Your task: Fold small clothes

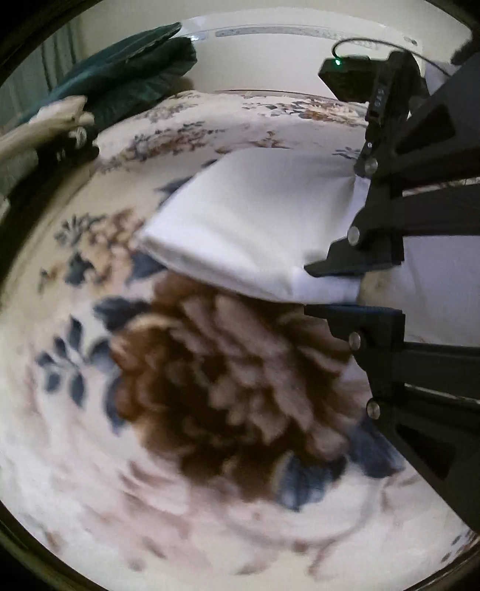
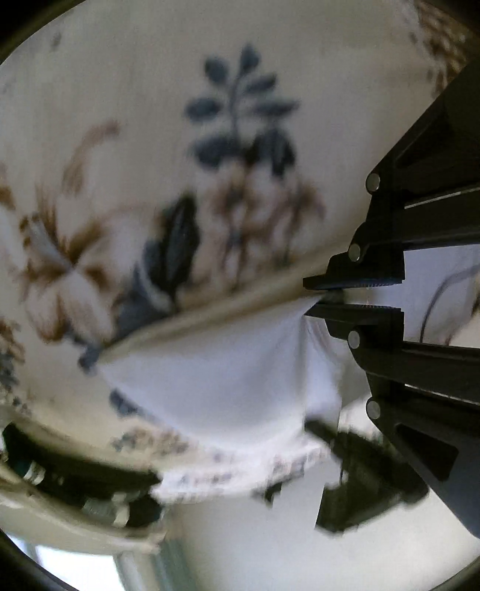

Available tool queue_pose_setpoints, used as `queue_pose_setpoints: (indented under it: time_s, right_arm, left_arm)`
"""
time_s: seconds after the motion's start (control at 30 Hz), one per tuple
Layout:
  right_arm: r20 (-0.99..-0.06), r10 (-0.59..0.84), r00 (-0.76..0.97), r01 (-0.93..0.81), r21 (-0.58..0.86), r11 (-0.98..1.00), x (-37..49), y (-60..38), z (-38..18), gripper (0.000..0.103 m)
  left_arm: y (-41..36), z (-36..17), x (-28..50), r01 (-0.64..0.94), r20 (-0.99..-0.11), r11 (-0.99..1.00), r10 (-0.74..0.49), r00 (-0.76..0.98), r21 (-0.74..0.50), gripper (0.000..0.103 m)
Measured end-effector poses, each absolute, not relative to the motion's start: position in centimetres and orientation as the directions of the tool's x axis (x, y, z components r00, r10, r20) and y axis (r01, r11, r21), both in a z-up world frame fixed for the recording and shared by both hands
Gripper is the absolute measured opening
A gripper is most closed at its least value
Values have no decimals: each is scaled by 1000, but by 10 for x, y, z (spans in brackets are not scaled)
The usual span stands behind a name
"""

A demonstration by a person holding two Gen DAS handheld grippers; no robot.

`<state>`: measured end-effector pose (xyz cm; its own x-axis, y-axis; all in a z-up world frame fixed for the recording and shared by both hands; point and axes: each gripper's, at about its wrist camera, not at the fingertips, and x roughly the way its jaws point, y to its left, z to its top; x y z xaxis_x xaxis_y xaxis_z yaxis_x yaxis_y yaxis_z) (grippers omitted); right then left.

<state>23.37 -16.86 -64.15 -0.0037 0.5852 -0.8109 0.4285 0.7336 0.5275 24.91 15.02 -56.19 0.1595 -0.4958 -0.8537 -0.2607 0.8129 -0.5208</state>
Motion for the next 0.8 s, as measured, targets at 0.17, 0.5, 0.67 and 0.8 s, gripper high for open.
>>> queue_pose_setpoints:
  time_s: [0.17,0.5,0.67,0.8]
  right_arm:
    - [-863,500,-75,452,418,788,229,-178,-633,20]
    - [-789,614,8,475,543,692,239,-148,-619,37]
    - [-754,656,-11,631,504,590,219,-142,-650,37]
    - [-705,706,67,706,534,465,208,-144,-661,37]
  left_arm:
    - [152,-524,243,-218,-880,858,-419,223,-464,57]
    - [119,-544,247,-184,-906,897,-359,226,-402,60]
    - [122,-535,228,-204,-907,895,-349,236,-397,60]
    - [119,-535,213,-196,-918,907,-328,225,-372,60]
